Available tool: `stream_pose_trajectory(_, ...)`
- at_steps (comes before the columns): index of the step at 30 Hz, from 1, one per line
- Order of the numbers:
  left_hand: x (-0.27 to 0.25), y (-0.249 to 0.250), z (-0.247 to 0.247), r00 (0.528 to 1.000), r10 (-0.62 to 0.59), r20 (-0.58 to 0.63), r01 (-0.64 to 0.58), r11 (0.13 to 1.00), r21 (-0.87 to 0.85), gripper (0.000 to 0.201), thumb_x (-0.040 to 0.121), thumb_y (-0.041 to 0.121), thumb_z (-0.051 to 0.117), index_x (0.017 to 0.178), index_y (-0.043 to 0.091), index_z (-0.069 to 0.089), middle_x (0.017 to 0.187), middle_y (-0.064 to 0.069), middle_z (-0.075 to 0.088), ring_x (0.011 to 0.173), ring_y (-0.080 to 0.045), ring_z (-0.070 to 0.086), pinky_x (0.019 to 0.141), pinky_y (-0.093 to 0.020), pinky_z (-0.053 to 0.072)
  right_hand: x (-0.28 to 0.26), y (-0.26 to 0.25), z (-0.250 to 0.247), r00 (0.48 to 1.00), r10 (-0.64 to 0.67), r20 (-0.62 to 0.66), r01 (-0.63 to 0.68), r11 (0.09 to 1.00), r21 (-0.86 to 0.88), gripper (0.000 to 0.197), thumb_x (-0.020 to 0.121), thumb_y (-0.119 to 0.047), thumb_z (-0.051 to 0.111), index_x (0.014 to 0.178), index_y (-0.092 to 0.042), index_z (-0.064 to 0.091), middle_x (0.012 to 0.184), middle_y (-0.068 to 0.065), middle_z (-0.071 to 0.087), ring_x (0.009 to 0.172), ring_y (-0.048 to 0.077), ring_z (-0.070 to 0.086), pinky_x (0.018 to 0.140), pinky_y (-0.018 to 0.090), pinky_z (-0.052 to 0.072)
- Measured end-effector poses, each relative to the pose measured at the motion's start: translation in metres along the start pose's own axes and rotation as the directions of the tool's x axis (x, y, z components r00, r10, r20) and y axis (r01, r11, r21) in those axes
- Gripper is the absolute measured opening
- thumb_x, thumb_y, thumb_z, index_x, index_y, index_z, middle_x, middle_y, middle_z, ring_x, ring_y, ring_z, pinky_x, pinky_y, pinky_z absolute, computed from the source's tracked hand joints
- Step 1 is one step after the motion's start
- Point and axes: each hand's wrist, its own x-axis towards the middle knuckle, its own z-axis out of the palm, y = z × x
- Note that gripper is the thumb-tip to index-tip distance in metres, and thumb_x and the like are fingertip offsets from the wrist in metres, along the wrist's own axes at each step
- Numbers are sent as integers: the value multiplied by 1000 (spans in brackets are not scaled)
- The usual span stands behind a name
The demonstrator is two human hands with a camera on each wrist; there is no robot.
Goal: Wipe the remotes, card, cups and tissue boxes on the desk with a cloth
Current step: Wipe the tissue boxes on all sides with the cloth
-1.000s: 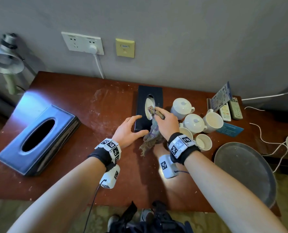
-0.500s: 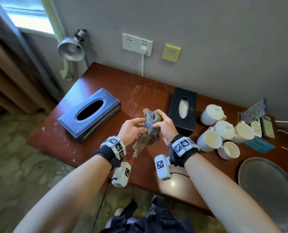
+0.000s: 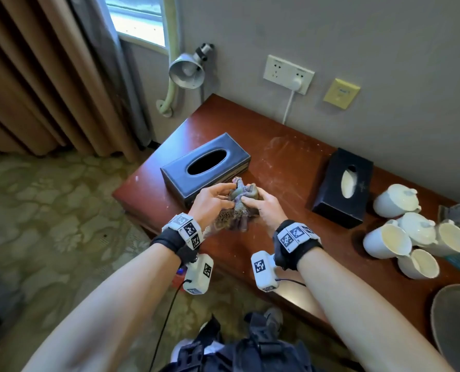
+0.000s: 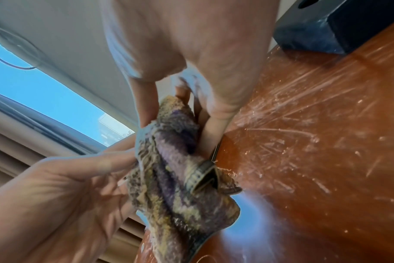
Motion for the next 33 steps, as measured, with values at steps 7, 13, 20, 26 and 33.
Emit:
stream_pose_trajectory(7,7,0,-26,999,4,49,-5,1000,13,54,82,-14,61,126,18,65,117,-4,66,98,-16,61,86,-21,52,13,-2,29,998,53,36,-55,997,56,32,90,3,59,119,-10,61,107,18,69,93,33,68,84,52,54)
stream_pose_trajectory(13,27,-1,-37,999,1,40,-9,979,202,43,87,9,71,126,23,63,115,-2,71,106,-18,66,103,-37,49,29,-1,22,997,62,-48,-63,998,-28,27,83,11,59,104,-4,67,103,25,69,87,31,65,83,44,55)
stream_pose_trajectory(20,65,-4,-60,992,22,-124,89,572,816,77,83,54,71,149,28,40,155,-12,30,147,-27,22,118,-48,23,37,7,-3,974,68,-217,-83,995,-58,21,81,9,59,100,3,67,83,13,67,74,22,63,67,29,54)
stream_pose_trajectory(26,81,-13,-72,977,-112,-183,210,329,921,102,73,67,73,154,37,21,160,-17,7,150,-33,0,118,-61,2,33,14,-22,963,71,-259,-101,989,-107,21,79,7,59,99,5,66,85,13,66,79,23,61,73,33,52)
stream_pose_trajectory(33,93,-15,-80,960,-202,-196,254,326,911,98,70,58,78,150,39,27,160,-18,6,149,-33,0,117,-61,4,32,18,-41,957,65,-282,-122,974,-190,19,76,7,60,86,-8,68,82,8,65,77,22,59,74,32,50)
